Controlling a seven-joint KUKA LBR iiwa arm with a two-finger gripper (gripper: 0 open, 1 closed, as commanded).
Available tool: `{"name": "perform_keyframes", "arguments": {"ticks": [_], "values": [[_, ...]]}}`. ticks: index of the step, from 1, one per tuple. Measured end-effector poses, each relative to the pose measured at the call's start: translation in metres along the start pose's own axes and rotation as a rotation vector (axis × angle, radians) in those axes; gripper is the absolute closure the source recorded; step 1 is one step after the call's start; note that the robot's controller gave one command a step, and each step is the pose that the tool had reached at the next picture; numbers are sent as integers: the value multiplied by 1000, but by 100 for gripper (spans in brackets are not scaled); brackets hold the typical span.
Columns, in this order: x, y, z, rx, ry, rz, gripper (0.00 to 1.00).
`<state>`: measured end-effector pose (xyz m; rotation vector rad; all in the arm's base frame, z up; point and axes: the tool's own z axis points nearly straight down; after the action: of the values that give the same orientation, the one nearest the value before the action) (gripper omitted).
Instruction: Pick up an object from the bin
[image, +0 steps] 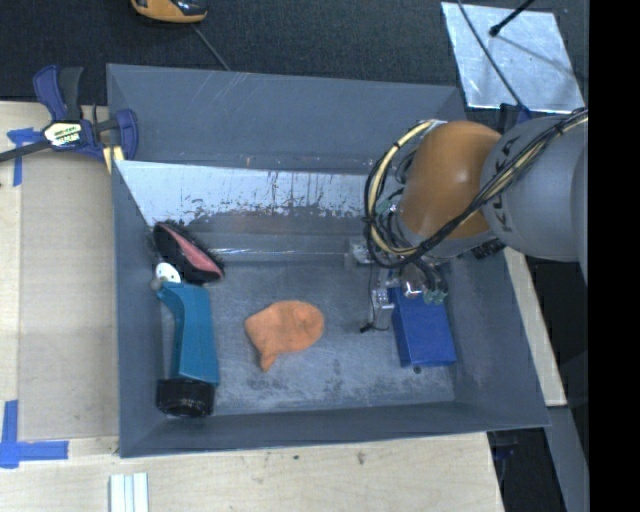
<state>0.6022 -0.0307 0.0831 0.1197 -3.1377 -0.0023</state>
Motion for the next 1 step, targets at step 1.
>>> {"name": "perform_keyframes", "arguments": {"ticks": [1], "values": [[1, 16, 3, 2, -2, 269, 0]]}}
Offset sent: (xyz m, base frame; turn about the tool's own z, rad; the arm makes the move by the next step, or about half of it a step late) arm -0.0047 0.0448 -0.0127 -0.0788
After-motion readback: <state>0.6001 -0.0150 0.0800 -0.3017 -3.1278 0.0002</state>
